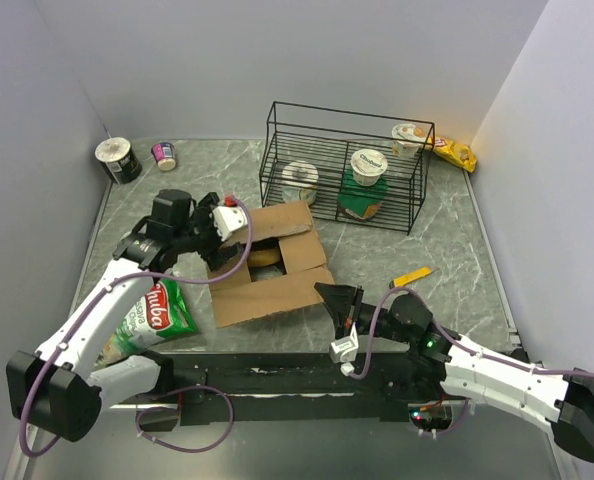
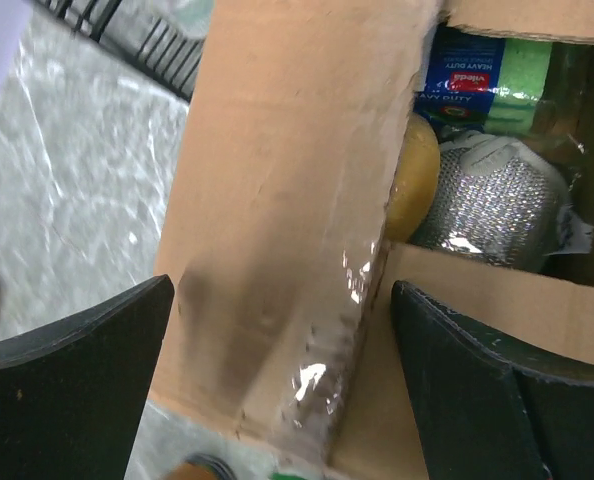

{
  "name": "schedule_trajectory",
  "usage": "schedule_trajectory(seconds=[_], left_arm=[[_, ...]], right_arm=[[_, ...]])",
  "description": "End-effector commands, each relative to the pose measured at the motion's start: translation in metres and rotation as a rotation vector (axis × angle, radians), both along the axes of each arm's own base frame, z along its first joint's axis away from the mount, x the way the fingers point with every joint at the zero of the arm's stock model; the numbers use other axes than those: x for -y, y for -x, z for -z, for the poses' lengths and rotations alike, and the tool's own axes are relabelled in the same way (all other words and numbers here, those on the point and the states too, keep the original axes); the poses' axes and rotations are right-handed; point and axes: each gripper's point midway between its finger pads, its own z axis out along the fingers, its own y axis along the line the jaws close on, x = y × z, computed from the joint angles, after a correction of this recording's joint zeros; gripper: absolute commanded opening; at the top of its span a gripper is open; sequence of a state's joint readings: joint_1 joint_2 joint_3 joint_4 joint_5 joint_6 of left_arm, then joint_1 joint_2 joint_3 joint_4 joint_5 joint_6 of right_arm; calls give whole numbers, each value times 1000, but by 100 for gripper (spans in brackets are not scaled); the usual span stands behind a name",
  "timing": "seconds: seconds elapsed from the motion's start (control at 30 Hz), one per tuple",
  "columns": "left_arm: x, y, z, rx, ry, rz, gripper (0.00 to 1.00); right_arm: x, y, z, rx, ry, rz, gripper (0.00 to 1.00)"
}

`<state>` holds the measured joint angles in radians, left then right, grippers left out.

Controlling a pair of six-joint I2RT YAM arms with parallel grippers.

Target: Unpack the express box

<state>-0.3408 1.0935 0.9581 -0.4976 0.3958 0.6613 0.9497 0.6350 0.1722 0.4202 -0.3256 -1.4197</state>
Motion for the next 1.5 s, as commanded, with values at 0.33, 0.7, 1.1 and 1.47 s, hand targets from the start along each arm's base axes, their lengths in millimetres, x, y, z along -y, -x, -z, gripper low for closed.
schedule_trajectory(seconds=[0.33, 0.7, 1.1, 1.47], left_arm=[[10, -46, -26, 183, -166, -7, 55], [57, -6, -61, -468, 339, 184, 5], [73, 12, -57, -658, 444, 288, 1], [74, 18, -62, -670, 476, 277, 1]], right_arm=[[28, 9, 70, -193, 223, 32, 0], [66, -6, 70, -189, 283, 168, 32], [115, -20, -83, -177, 97, 390, 73], [33, -83, -169, -434, -179, 290, 63]])
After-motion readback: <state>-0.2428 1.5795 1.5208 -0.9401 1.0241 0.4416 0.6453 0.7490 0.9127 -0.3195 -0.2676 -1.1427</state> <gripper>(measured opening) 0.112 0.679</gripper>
